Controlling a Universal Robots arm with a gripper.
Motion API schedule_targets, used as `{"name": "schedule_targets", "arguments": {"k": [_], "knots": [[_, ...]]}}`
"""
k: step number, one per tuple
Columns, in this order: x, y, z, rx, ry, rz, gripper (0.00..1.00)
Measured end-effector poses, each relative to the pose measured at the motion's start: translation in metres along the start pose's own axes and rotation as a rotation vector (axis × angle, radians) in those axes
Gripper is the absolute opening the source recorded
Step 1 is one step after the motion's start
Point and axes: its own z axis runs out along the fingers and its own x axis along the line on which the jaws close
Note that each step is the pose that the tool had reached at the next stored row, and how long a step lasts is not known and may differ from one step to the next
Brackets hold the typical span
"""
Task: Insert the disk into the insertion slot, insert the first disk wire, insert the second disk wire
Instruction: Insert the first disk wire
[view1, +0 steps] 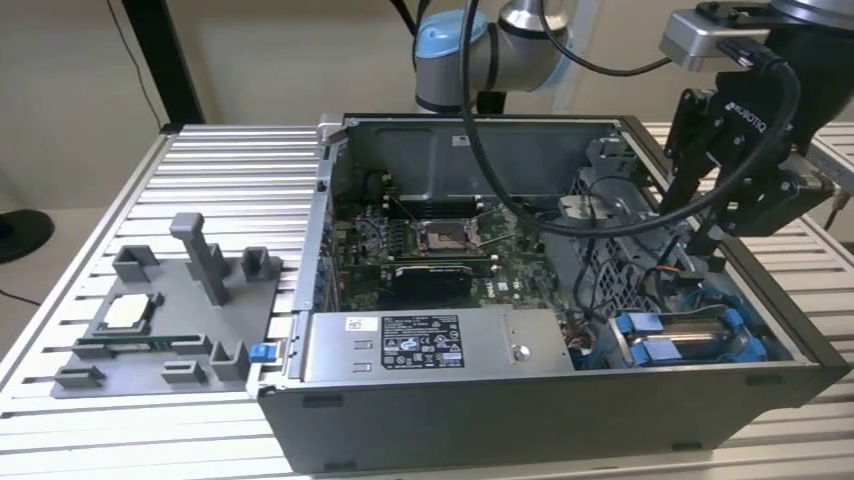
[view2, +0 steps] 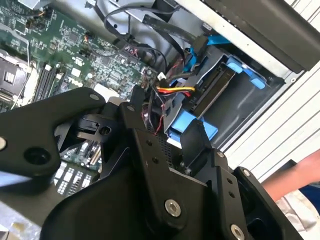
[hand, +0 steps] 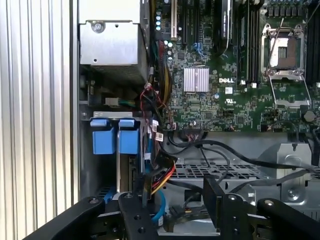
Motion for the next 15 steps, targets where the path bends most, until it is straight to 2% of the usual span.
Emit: {"name": "schedule_targets", "arguments": {"k": [9,15], "knots": [[0.0140,-0.0050,0.0039,-0.0007,-0.0004,0.000,1.00],[0.0204,-0.0068,0.0054,-0.0008,-0.0004,0.000,1.00]]}}
